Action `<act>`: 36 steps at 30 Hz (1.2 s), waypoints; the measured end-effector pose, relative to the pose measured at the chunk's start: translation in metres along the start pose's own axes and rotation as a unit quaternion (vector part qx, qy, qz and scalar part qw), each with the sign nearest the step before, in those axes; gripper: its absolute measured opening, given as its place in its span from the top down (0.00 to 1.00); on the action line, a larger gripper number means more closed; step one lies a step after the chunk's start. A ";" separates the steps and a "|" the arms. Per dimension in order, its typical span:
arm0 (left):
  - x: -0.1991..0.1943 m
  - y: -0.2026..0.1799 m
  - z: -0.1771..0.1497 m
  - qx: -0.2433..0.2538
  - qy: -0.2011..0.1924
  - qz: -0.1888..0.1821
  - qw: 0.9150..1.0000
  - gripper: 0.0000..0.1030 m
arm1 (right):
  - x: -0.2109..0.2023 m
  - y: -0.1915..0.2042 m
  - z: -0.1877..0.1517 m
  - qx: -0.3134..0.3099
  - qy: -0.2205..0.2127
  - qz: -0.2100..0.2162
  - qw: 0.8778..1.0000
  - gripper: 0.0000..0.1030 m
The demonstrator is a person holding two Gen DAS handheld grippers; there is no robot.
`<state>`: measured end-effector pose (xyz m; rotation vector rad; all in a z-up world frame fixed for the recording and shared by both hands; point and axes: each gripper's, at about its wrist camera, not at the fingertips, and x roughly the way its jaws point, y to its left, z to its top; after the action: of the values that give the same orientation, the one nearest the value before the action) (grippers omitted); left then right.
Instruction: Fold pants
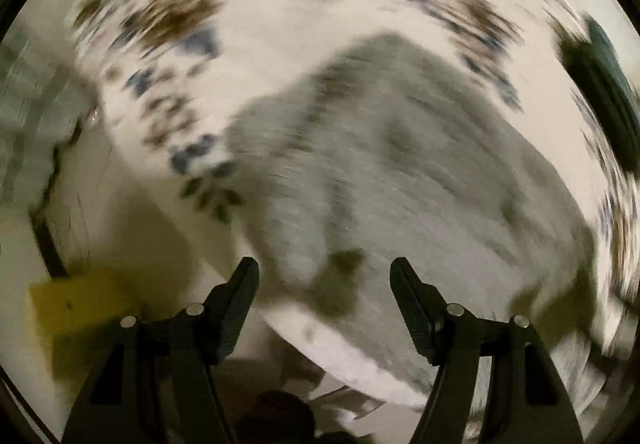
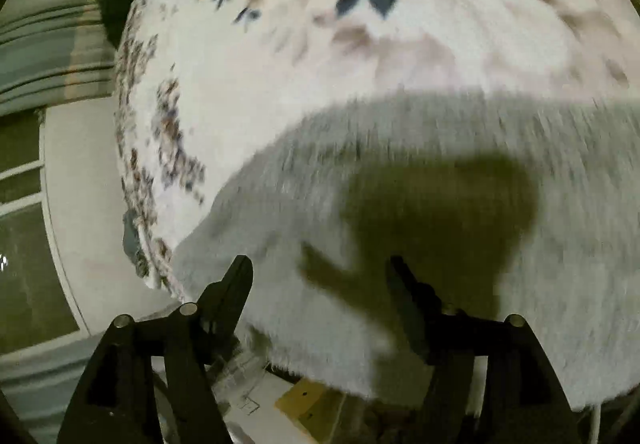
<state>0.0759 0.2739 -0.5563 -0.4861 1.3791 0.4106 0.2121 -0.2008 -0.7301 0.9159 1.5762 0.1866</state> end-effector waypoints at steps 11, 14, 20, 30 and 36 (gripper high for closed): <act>0.004 0.038 0.056 -0.011 -0.070 -0.047 0.996 0.92 | 0.019 -0.035 -0.069 0.041 0.020 -0.018 0.999 0.31; -0.017 0.026 0.036 -0.001 -0.093 -0.054 0.994 0.92 | 0.012 -0.037 -0.078 0.034 0.008 -0.025 0.999 0.31; -0.002 0.007 0.029 -0.043 -0.075 -0.033 0.996 0.92 | 0.005 -0.056 -0.112 0.057 0.036 -0.018 0.998 0.31; 0.024 -0.006 0.012 -0.029 -0.020 -0.005 0.999 0.87 | -0.013 -0.124 -0.150 0.163 0.012 -0.007 0.987 0.31; -0.020 -0.028 -0.019 0.009 -0.027 0.030 0.999 0.57 | -0.065 -0.166 -0.168 0.190 -0.052 -0.007 0.980 0.31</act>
<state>0.0726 0.2402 -0.5364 -0.4165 1.3461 0.4572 -0.0149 -0.2914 -0.7376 1.1888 1.5471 -0.1771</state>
